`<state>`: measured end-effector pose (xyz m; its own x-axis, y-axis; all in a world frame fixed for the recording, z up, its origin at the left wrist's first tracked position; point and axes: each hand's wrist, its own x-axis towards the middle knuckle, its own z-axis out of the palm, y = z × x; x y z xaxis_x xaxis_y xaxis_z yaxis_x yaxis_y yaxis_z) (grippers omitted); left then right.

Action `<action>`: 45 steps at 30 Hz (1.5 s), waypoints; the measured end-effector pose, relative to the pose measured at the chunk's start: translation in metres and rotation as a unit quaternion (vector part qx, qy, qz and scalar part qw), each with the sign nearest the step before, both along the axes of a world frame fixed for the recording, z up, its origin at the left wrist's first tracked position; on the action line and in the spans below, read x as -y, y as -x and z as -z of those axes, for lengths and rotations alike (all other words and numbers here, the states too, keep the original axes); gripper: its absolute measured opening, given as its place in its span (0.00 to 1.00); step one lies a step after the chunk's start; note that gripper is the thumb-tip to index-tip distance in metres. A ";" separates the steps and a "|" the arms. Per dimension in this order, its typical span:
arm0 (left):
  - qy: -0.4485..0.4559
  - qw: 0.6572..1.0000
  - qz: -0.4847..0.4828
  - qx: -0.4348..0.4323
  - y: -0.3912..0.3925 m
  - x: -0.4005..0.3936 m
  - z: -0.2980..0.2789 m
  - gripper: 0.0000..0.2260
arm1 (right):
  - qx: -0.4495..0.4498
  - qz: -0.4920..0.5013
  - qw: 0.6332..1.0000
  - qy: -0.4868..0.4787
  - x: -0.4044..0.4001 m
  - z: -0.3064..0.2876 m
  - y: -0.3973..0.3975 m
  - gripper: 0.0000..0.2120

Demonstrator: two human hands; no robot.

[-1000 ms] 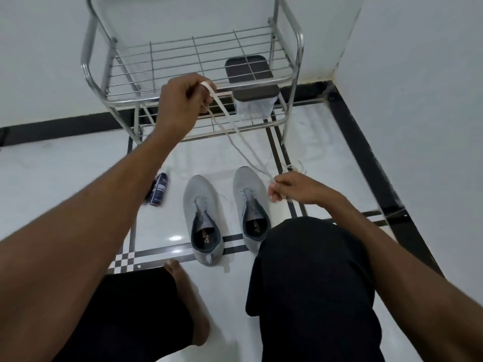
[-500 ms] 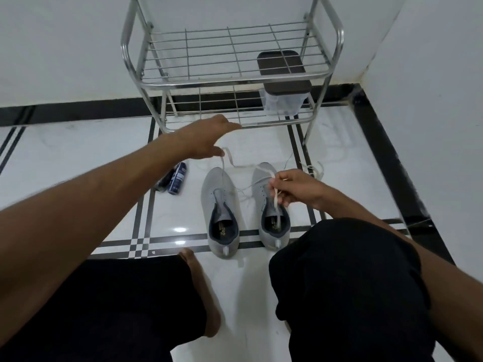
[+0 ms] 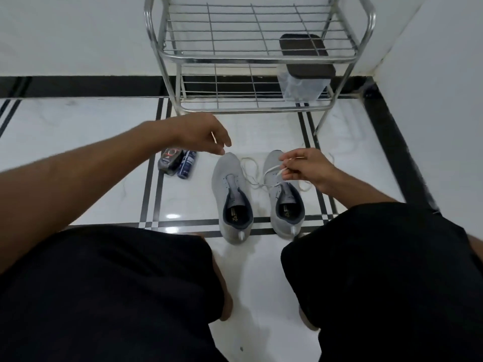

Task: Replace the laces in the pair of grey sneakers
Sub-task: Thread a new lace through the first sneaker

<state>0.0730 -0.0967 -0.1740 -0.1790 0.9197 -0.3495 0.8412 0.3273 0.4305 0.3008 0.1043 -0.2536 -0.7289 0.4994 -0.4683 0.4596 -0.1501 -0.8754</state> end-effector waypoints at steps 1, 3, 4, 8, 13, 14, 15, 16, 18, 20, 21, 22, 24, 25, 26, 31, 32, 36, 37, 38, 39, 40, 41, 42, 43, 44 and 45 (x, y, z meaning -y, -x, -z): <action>-0.001 1.000 0.000 0.016 -0.001 0.001 0.004 0.13 | 0.006 -0.011 1.000 0.012 0.003 0.003 0.002 0.10; -0.001 0.999 0.004 0.037 -0.002 0.001 0.009 0.13 | 0.007 -0.022 0.999 0.037 0.006 0.008 0.008 0.08; -0.005 0.999 0.001 0.048 -0.002 0.002 0.011 0.13 | 0.004 -0.020 0.998 0.053 0.007 0.009 0.011 0.07; -0.012 0.998 -0.004 0.069 -0.002 0.004 0.026 0.14 | -0.031 0.016 0.990 0.137 0.007 0.017 0.024 0.08; -0.058 0.993 -0.073 0.073 -0.018 -0.008 0.081 0.20 | -0.045 0.052 0.972 0.223 0.007 0.038 0.039 0.10; -0.069 0.990 -0.094 0.080 -0.023 -0.013 0.095 0.21 | -0.042 0.058 0.970 0.233 0.006 0.045 0.042 0.10; -0.078 0.986 -0.114 0.088 -0.028 -0.017 0.108 0.21 | -0.040 0.066 0.966 0.245 0.007 0.050 0.044 0.10; -0.084 0.983 -0.135 0.095 -0.032 -0.022 0.122 0.20 | -0.037 0.075 0.962 0.259 0.006 0.056 0.046 0.11; -0.090 0.976 -0.166 0.104 -0.034 -0.031 0.149 0.14 | -0.030 0.090 0.955 0.280 0.000 0.070 0.051 0.11; -0.085 0.973 -0.183 0.110 -0.036 -0.034 0.170 0.08 | -0.027 0.110 0.952 0.286 -0.003 0.081 0.053 0.11; -0.082 0.971 -0.191 0.115 -0.035 -0.035 0.179 0.06 | -0.021 0.124 0.951 0.284 -0.005 0.086 0.054 0.11; -0.081 0.970 -0.196 0.119 -0.035 -0.034 0.185 0.06 | -0.012 0.136 0.950 0.280 -0.005 0.090 0.055 0.11; -0.080 0.965 -0.213 0.132 -0.034 -0.035 0.199 0.06 | 0.040 0.120 0.966 0.225 -0.005 0.099 0.056 0.12; -0.086 0.962 -0.221 0.134 -0.034 -0.035 0.203 0.06 | 0.085 0.077 0.984 0.137 -0.003 0.102 0.055 0.12; -0.097 0.960 -0.228 0.133 -0.032 -0.036 0.207 0.05 | 0.137 0.010 0.991 -0.001 -0.003 0.104 0.056 0.12; -0.134 0.924 -0.293 0.207 -0.036 -0.045 0.217 0.06 | 0.044 -0.172 0.878 -0.445 0.012 0.104 0.072 0.17; -0.139 0.904 -0.320 0.246 -0.037 -0.047 0.218 0.09 | 0.000 -0.209 0.885 -0.416 0.017 0.106 0.077 0.19; -0.161 0.819 -0.418 0.358 -0.035 -0.047 0.222 0.13 | 0.007 -0.250 0.926 -0.282 0.023 0.125 0.086 0.18; -0.167 0.803 -0.435 0.372 -0.033 -0.045 0.223 0.12 | 0.005 -0.218 0.934 -0.284 0.020 0.131 0.084 0.14; -0.172 0.795 -0.447 0.372 -0.033 -0.042 0.225 0.11 | 0.002 -0.196 0.935 -0.294 0.017 0.137 0.083 0.10; -0.174 0.803 -0.453 0.345 -0.032 -0.038 0.227 0.09 | -0.001 -0.184 0.935 -0.304 0.014 0.142 0.081 0.08; -0.172 0.828 -0.450 0.286 -0.032 -0.034 0.230 0.06 | 0.001 -0.177 0.934 -0.311 0.011 0.145 0.081 0.08; -0.163 0.862 -0.432 0.210 -0.032 -0.030 0.232 0.04 | 0.004 -0.170 0.934 -0.314 0.009 0.148 0.081 0.09; -0.148 0.894 -0.403 0.132 -0.034 -0.026 0.235 0.04 | 0.010 -0.164 0.934 -0.316 0.008 0.150 0.081 0.11; -0.130 0.917 -0.369 0.072 -0.036 -0.023 0.239 0.05 | 0.017 -0.165 0.932 -0.321 0.008 0.152 0.081 0.12; -0.105 0.933 -0.342 0.038 -0.038 -0.020 0.242 0.06 | 0.023 -0.173 0.927 -0.332 0.008 0.155 0.083 0.11; -0.081 0.941 -0.329 0.024 -0.039 -0.020 0.245 0.06 | 0.028 -0.186 0.920 -0.344 0.010 0.157 0.086 0.11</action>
